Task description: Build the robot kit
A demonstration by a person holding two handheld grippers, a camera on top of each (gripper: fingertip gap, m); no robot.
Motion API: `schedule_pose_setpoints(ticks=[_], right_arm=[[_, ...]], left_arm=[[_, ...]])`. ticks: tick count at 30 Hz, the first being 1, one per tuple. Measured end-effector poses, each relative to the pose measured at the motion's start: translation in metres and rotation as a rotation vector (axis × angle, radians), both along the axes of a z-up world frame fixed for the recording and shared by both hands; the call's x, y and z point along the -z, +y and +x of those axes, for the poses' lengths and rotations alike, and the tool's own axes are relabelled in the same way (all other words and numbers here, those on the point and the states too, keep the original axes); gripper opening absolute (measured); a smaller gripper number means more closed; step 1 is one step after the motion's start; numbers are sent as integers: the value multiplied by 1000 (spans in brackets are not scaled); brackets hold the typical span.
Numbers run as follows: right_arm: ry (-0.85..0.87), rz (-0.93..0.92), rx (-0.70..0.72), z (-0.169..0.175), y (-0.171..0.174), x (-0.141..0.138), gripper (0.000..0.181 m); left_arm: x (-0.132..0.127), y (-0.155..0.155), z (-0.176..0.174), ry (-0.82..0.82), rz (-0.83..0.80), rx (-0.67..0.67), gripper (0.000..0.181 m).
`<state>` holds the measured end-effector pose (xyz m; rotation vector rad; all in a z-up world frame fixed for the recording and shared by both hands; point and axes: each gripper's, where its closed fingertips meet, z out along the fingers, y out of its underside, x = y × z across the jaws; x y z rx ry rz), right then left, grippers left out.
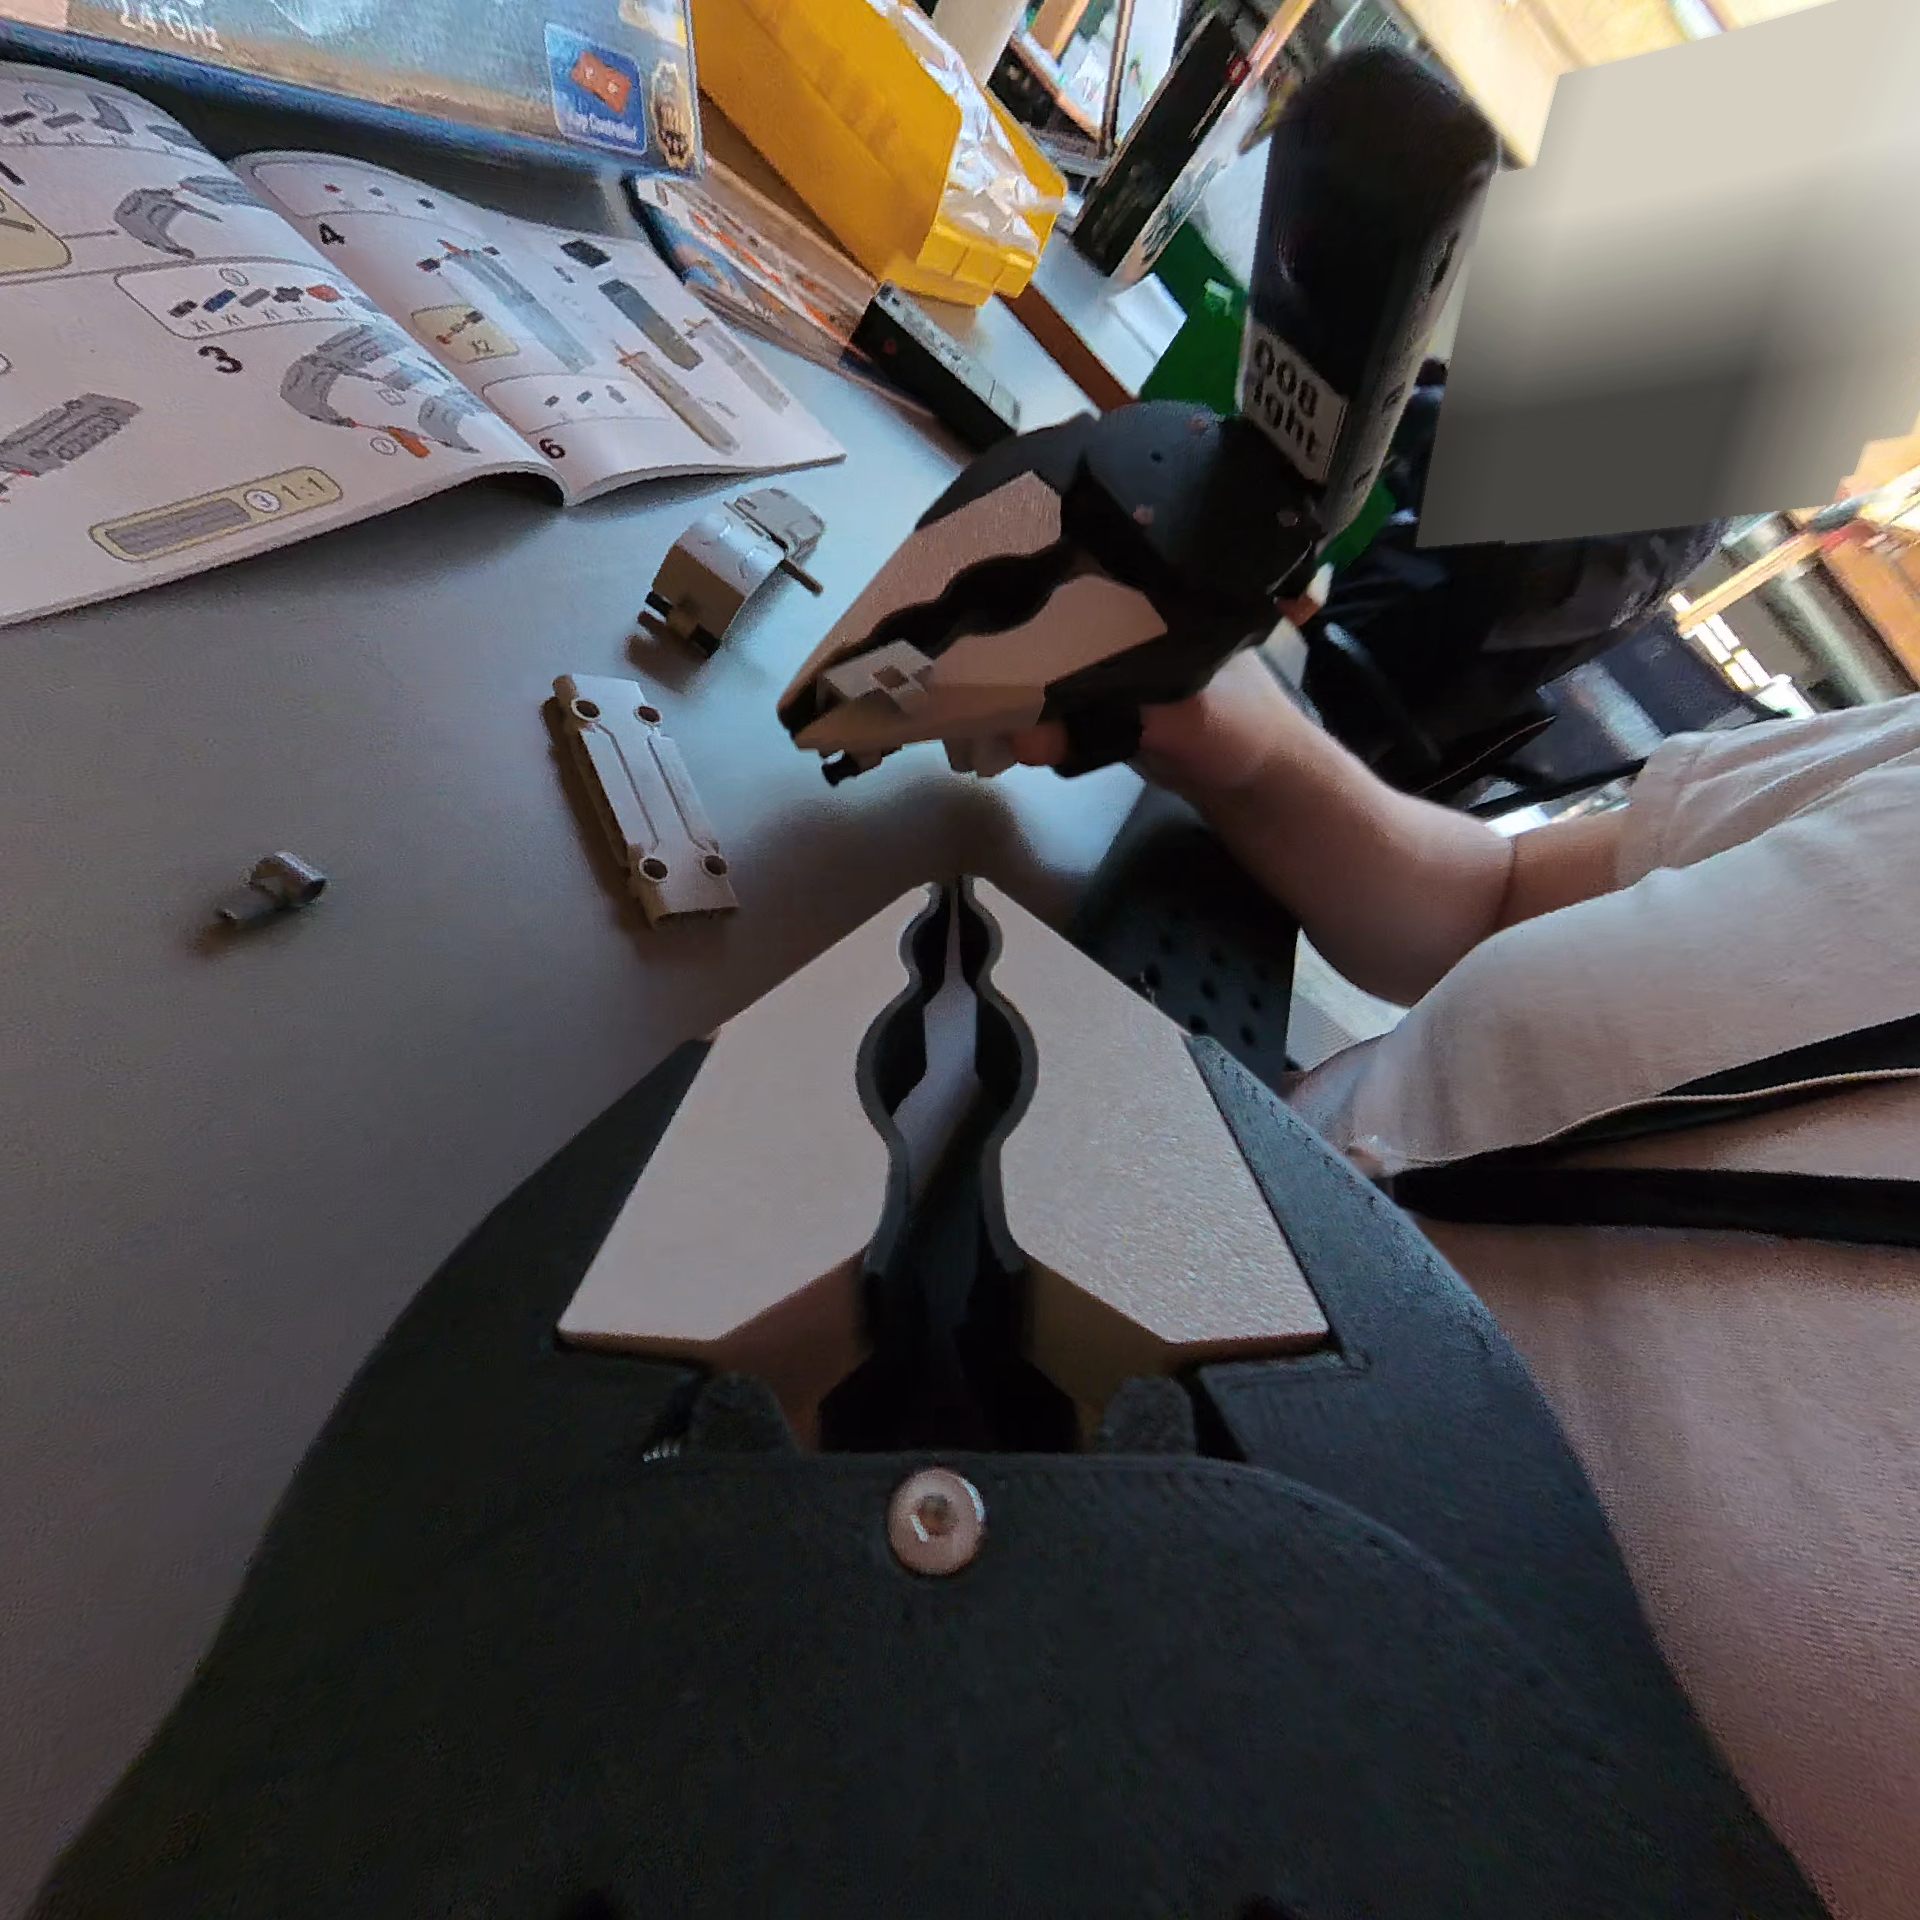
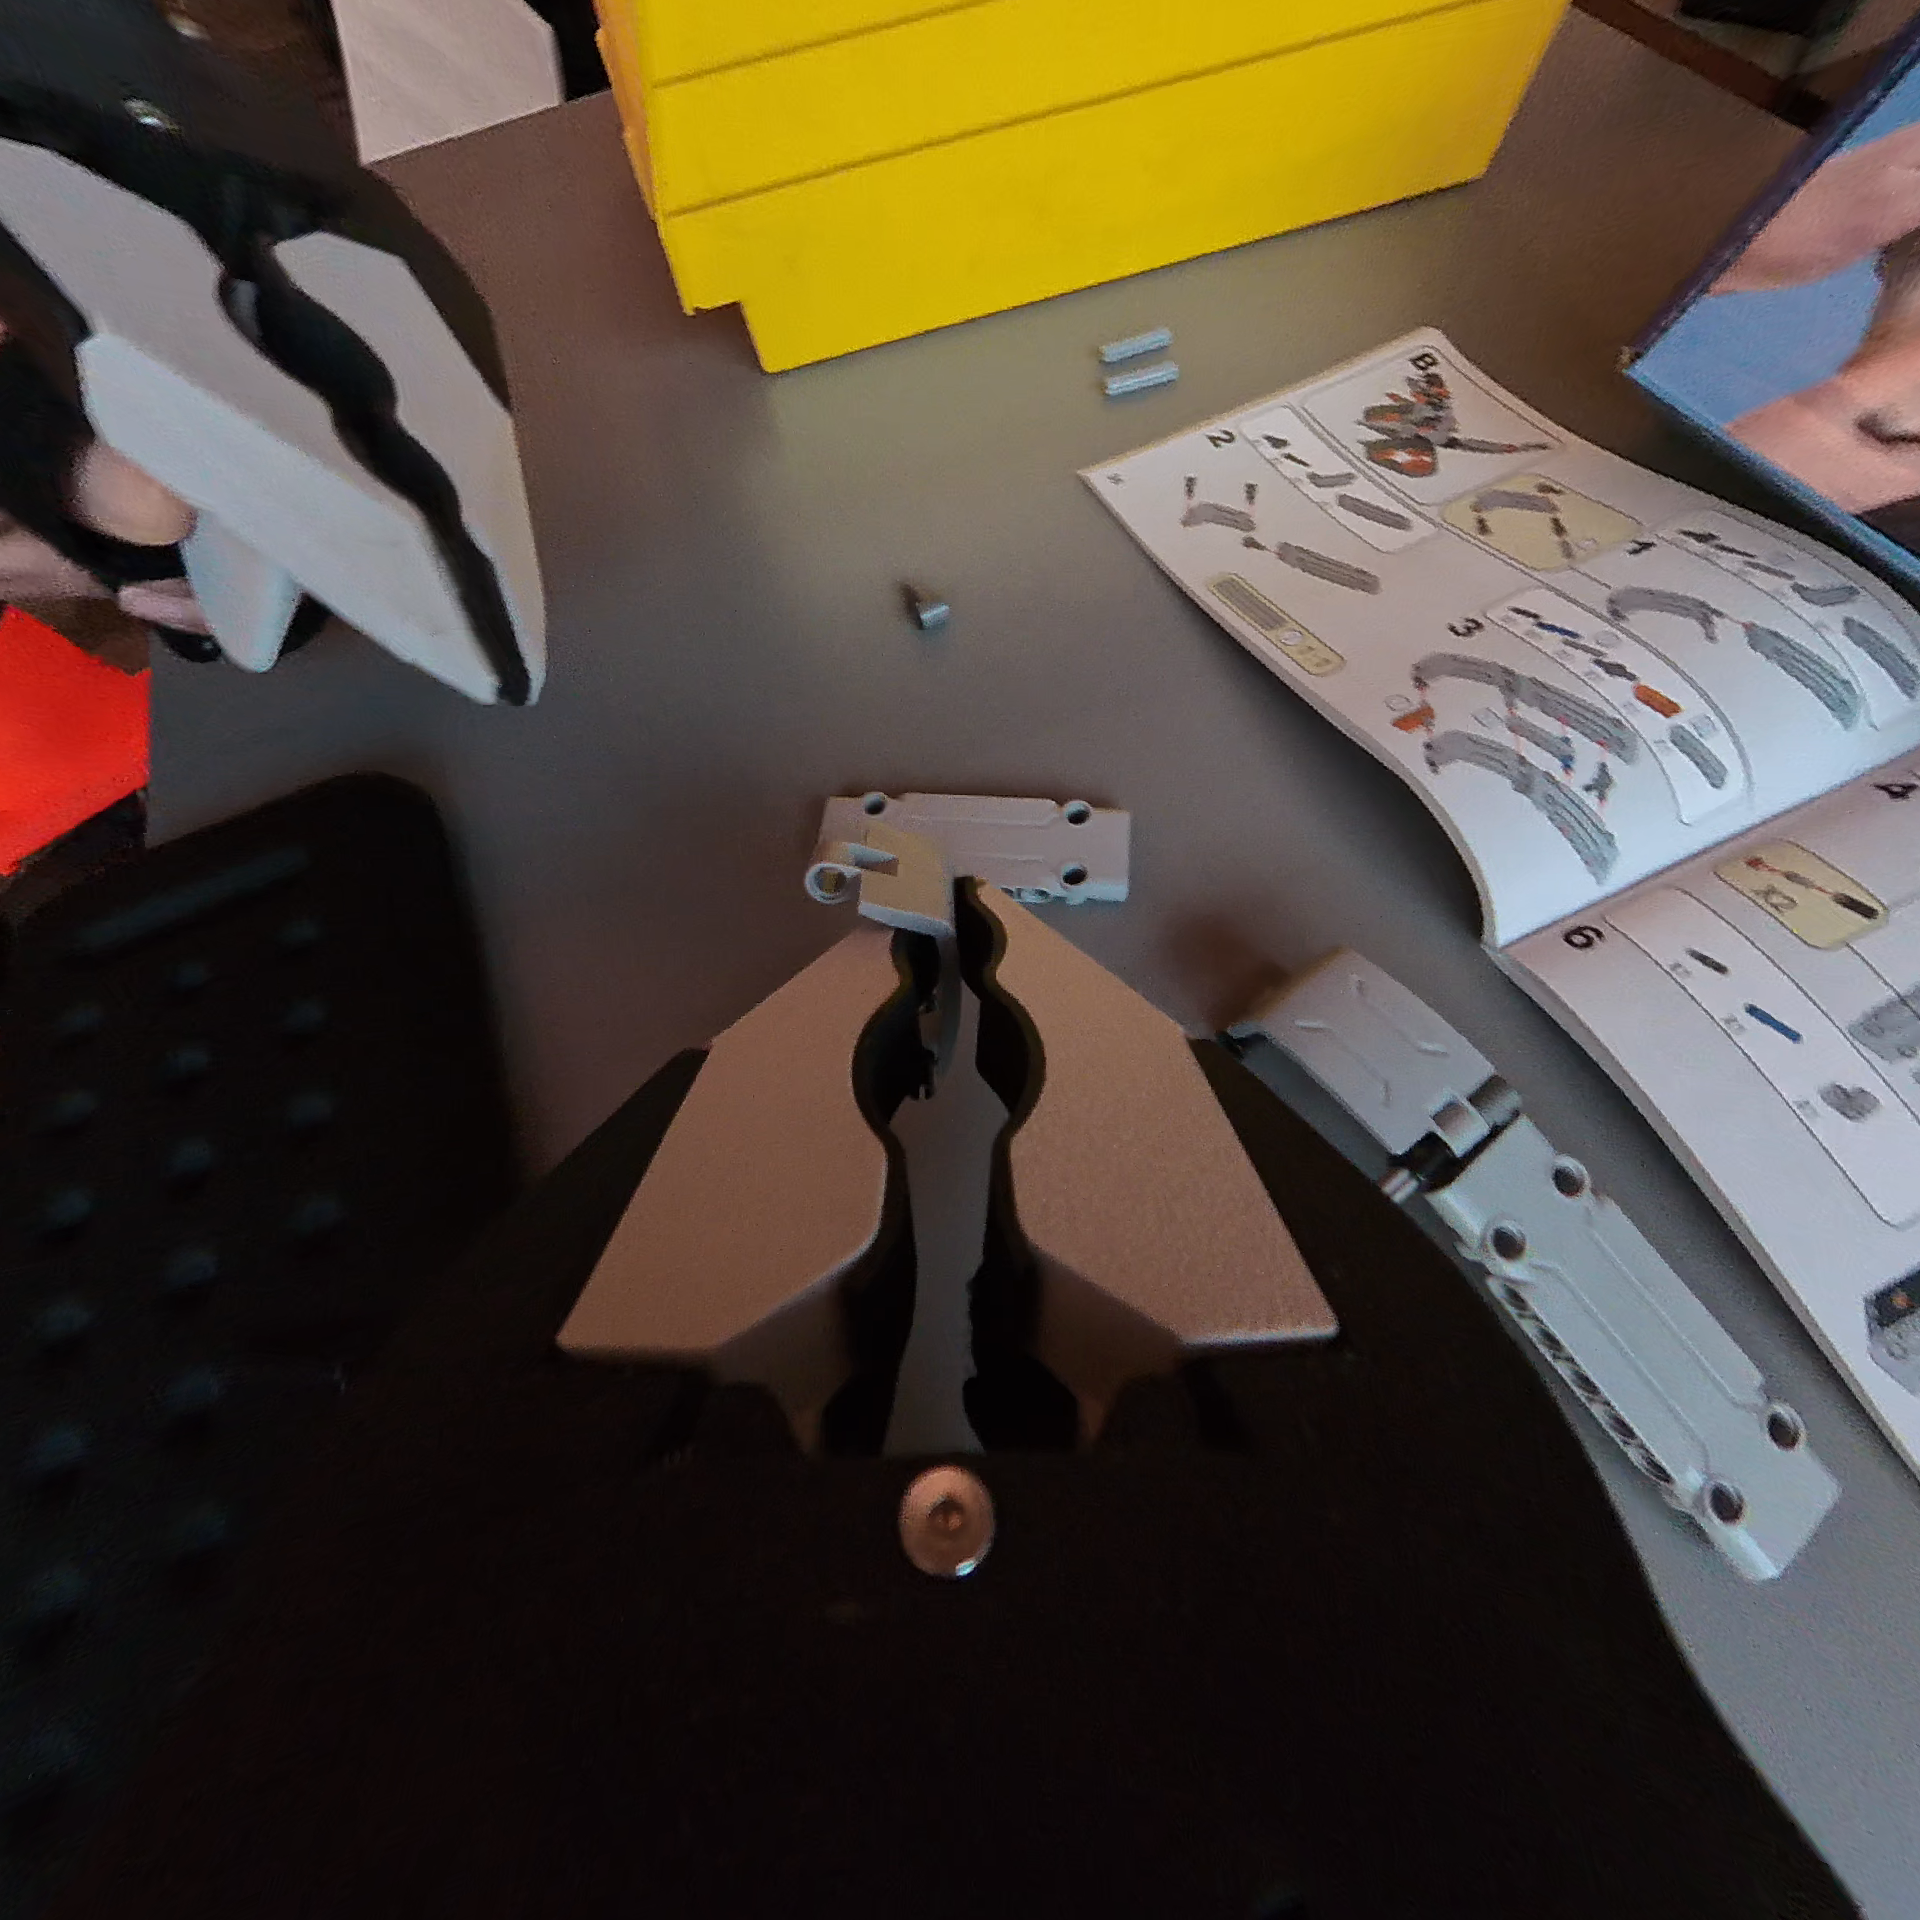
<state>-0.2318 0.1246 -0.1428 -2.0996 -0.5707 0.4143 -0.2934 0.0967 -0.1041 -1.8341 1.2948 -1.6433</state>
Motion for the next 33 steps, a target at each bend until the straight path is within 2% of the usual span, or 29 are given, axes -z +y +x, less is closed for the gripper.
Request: schedule_pose_setpoints(ticks=[3, 6, 9, 13, 15, 17, 19, 21, 24, 27, 31, 33], right_arm=[[7, 6, 23, 8, 4, -1, 1], [27, 28, 43, 15, 6, -9, 1], [42, 51, 67, 23, 6, -15, 1], [56, 68, 77, 27, 4, -22, 1], [44, 85, 82, 29, 3, -27, 1], [18, 109, 95, 34, 1, -31, 1], [-10, 132, 111, 39, -2, -34, 1], [-16, 148, 123, 42, -4, -37, 1], [8, 168, 119, 42, -6, -44, 1], [16, 173, 103, 39, -8, -47, 1], [-3, 199, 91, 37, -11, -52, 1], [-7, 205, 87, 36, -12, -53, 1]], left_arm=[[0, -13, 2, 0, 63, 42, 11], [-1, -39, 5, 35, 85, 150, 14], [-3, -67, 10, 69, 152, 202, 23], [18, -89, 18, 152, 312, 279, 28], [24, -89, 25, 210, 289, 314, 28], [18, -96, 29, 275, 166, 342, 25], [19, -99, 34, 351, 142, 294, 24], [32, -98, 35, 467, 221, 213, 24], [45, -102, 36, 556, 336, 149, 27], [50, -96, 37, 613, 391, 90, 14], [43, -103, 35, 629, 365, 79, 31], [42, -105, 33, 644, 383, 72, 34]])
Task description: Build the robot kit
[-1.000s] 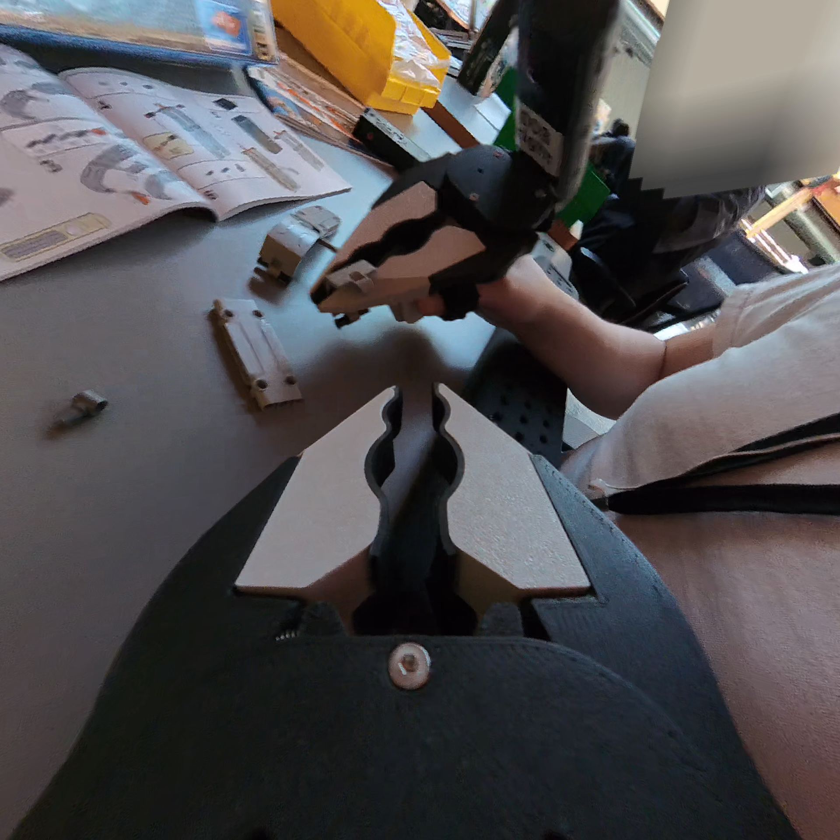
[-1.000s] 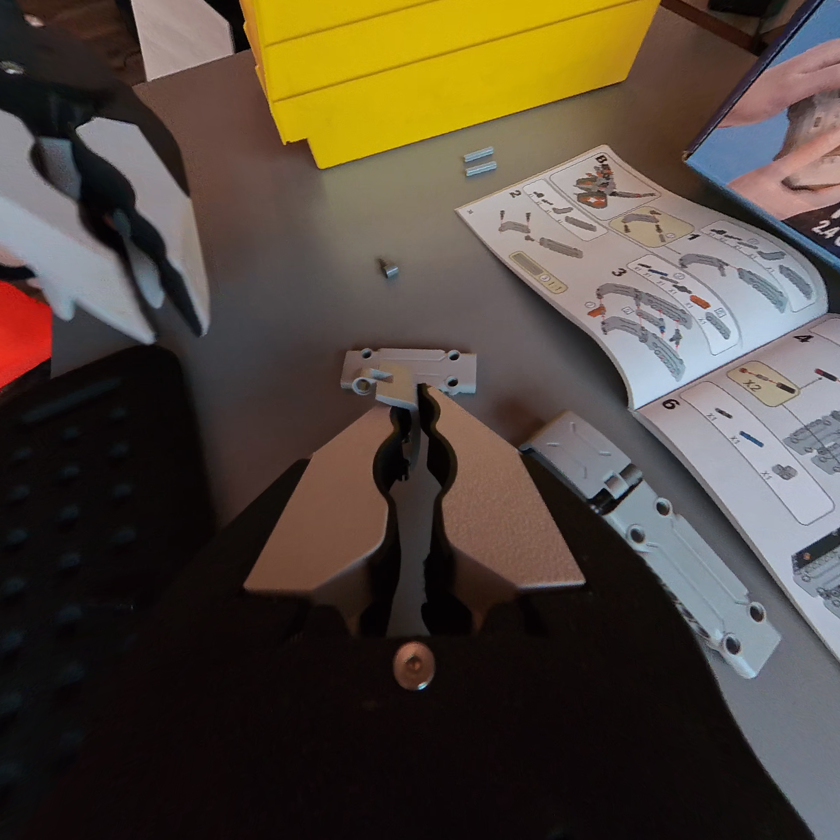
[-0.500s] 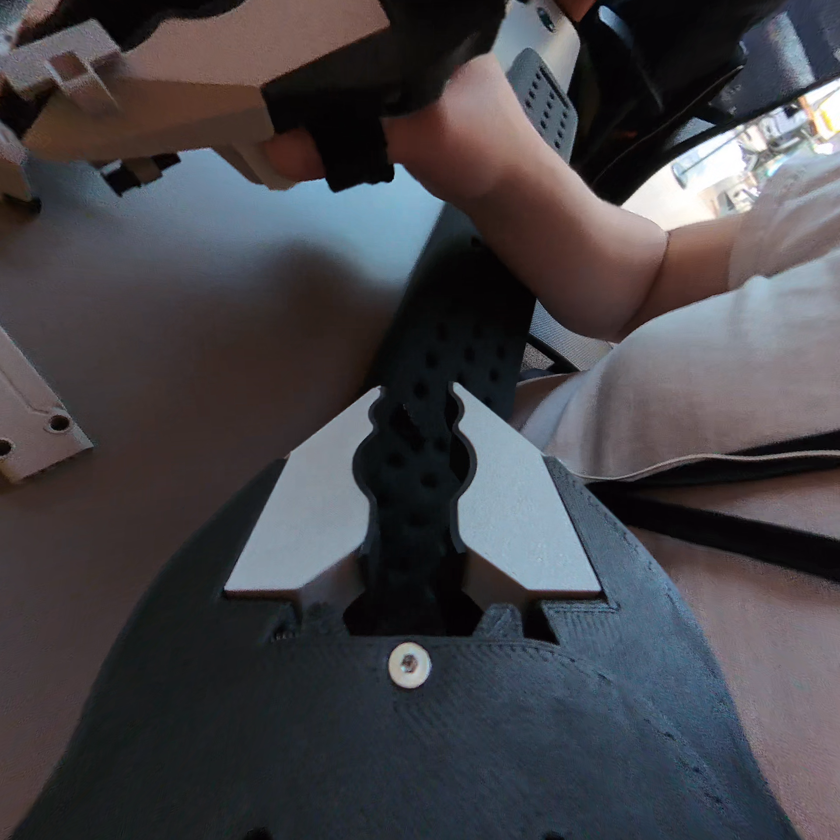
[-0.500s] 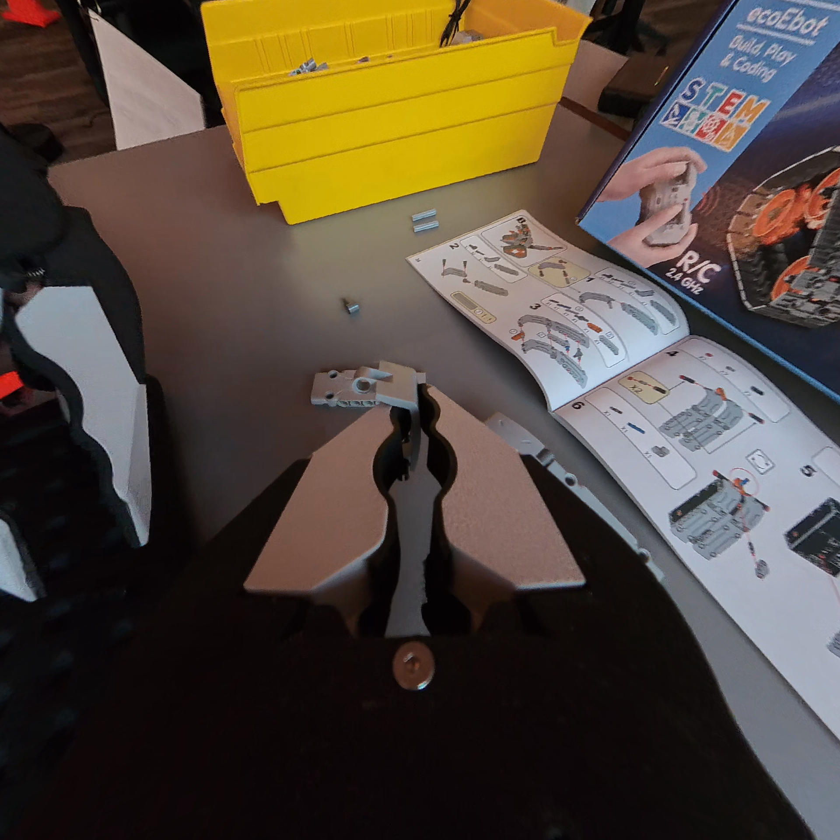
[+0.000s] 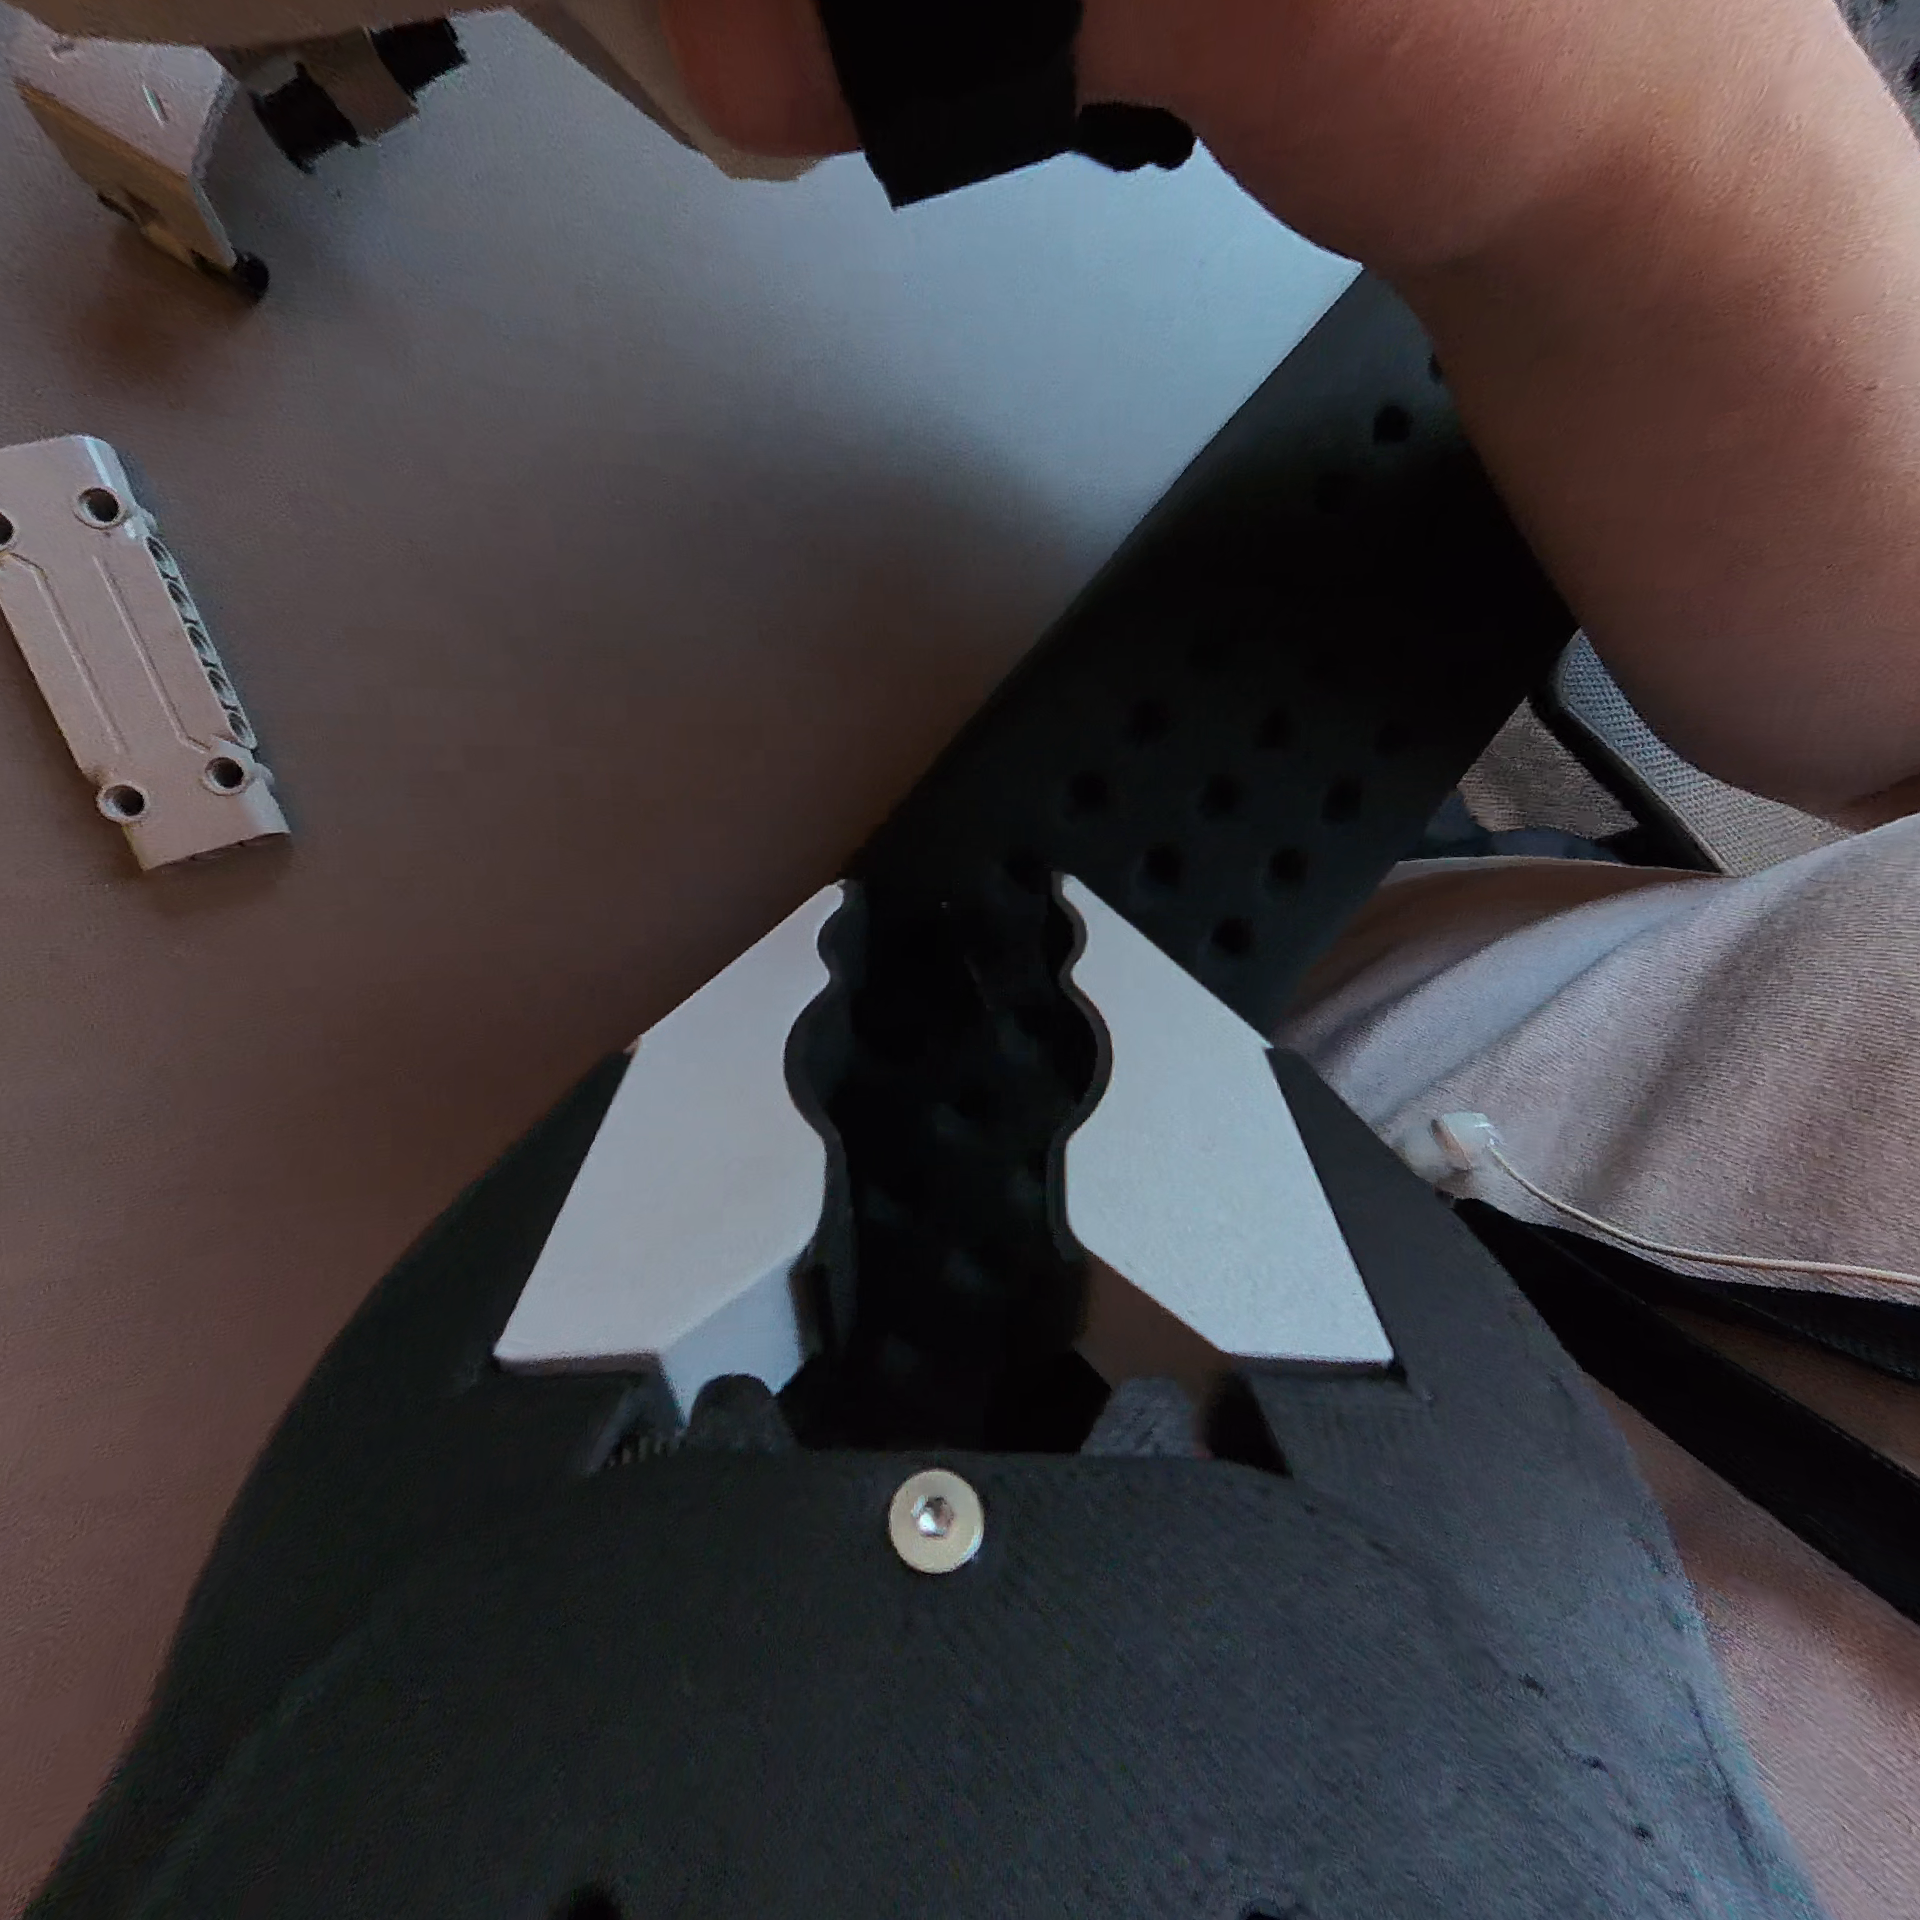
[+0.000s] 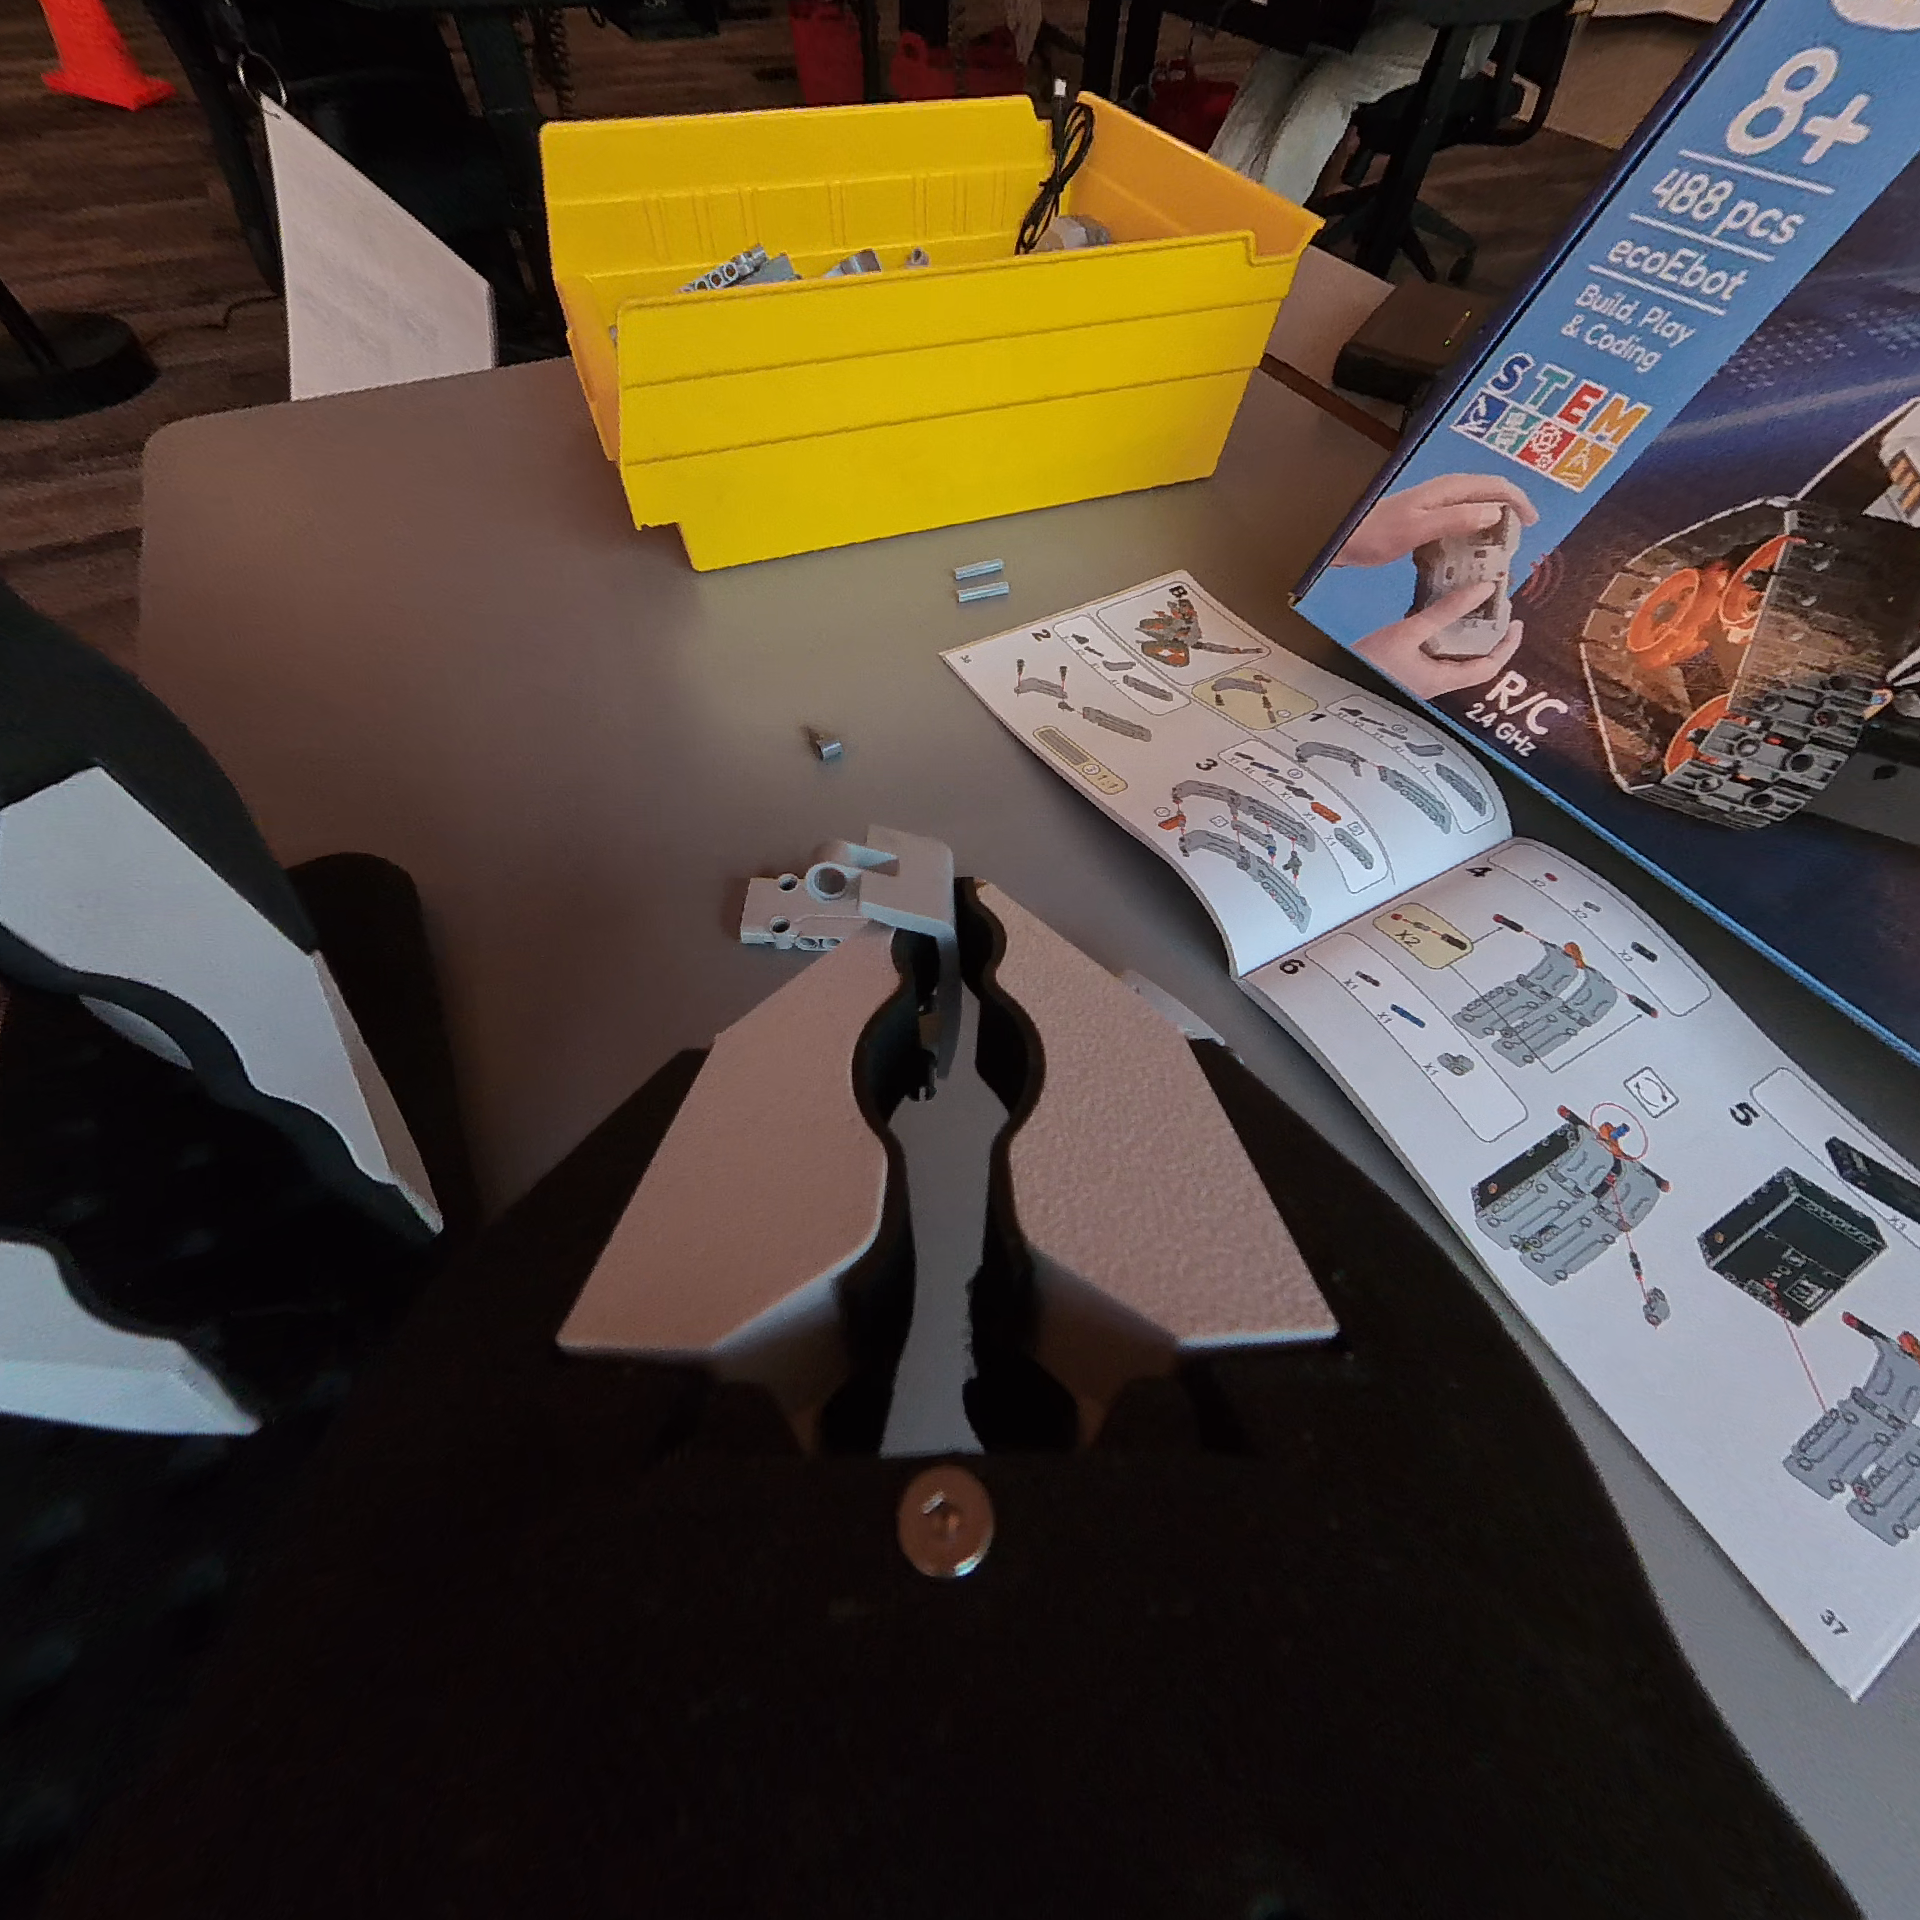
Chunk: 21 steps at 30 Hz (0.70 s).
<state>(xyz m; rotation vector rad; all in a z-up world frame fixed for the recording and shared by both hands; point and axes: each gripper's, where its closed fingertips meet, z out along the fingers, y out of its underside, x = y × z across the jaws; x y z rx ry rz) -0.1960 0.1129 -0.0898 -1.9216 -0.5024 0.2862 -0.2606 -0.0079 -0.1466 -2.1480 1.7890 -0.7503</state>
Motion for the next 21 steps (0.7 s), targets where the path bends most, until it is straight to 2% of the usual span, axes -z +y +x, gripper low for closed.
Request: schedule_pose_setpoints(ticks=[4, 8, 9, 11, 13, 15, 18, 21], right_arm=[[7, 11, -10, -3, -2, -3, 1], [5, 19, -17, -5, -3, -5, 1], [1, 22, -17, -5, -3, -6, 1], [-10, 16, -9, -3, -4, -3, 1], [-34, -21, -6, 1, -5, 7, 1], [-132, -125, -50, 1, -11, 30, 1], [-230, -326, -153, -8, -24, 67, 1], [-252, -373, -204, -22, -26, 76, 1]], left_arm=[[2, -1, -4, 46, 116, 13, 32], [6, 5, -5, 87, 236, 46, 17], [6, 7, -6, 90, 251, 57, 6], [3, 7, -6, 70, 240, 83, 5], [-11, 13, -3, -24, 180, 53, 5], [-33, 32, 0, -190, 87, -35, 5], [-66, 65, -4, -469, -146, -191, 5], [-83, 91, -13, -676, -386, -303, 4]])
